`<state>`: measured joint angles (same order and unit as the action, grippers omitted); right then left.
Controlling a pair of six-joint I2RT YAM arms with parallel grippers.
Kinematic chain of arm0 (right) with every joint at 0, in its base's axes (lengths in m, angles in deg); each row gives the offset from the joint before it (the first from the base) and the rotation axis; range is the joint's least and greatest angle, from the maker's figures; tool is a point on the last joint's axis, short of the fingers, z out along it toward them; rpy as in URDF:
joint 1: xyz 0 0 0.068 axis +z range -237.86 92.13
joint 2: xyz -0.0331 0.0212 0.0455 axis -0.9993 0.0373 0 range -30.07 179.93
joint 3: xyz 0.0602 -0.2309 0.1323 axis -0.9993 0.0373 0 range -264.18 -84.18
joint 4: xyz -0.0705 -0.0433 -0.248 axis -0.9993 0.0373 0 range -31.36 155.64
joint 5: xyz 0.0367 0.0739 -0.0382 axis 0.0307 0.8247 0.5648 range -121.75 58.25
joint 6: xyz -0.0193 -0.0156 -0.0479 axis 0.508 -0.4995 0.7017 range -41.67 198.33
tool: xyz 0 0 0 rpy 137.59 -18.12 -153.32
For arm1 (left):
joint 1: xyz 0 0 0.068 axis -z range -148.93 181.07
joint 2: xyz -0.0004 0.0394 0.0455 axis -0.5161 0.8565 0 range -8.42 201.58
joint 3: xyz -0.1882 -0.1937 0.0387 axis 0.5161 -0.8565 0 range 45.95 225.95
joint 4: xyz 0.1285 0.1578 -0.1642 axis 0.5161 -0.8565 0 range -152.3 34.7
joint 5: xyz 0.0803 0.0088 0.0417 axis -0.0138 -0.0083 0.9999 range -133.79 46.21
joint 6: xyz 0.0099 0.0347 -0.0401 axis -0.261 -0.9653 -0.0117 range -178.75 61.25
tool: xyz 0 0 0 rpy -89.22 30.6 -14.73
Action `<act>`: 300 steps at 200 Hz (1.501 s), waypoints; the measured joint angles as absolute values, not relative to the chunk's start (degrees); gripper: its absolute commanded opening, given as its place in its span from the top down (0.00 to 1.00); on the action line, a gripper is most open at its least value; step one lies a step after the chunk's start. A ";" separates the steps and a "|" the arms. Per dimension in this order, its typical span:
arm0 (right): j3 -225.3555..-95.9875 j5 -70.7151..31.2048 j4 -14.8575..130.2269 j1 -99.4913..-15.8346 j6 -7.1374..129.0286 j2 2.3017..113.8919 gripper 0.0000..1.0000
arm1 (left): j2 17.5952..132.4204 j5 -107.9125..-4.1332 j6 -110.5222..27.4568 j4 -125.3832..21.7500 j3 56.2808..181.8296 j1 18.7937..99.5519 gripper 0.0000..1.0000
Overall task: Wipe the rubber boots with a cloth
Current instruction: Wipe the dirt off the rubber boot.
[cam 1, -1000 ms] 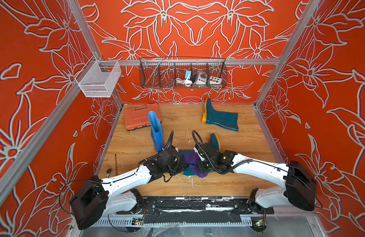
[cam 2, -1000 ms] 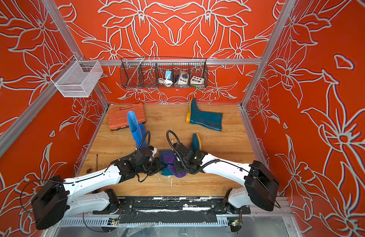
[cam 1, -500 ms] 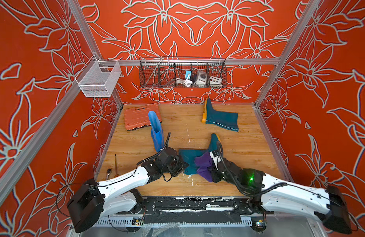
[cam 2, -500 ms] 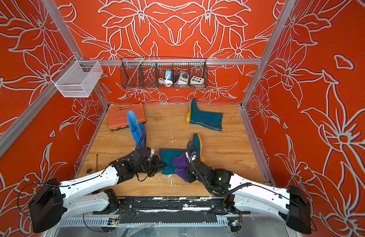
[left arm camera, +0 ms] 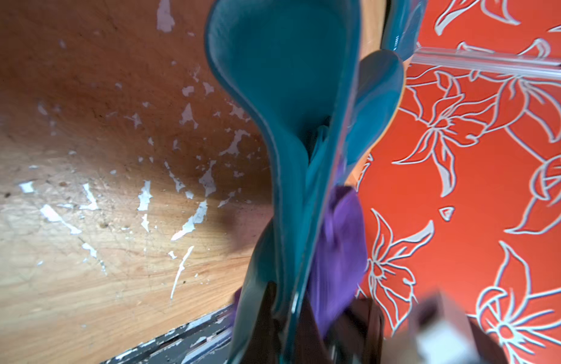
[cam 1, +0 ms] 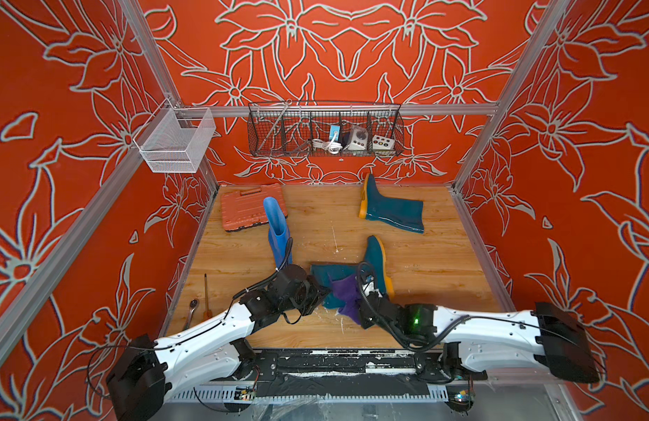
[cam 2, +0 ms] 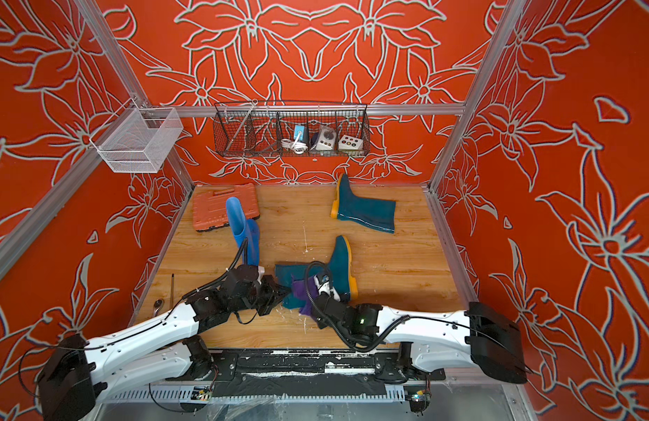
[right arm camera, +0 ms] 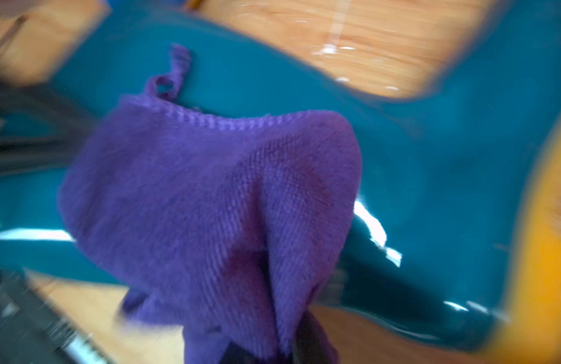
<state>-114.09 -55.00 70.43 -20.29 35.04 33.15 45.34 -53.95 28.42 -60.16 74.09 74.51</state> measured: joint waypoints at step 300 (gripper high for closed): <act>-111.29 -47.68 77.92 -31.88 37.16 36.91 1.00 | 41.31 -62.23 27.20 -63.53 74.03 65.86 1.00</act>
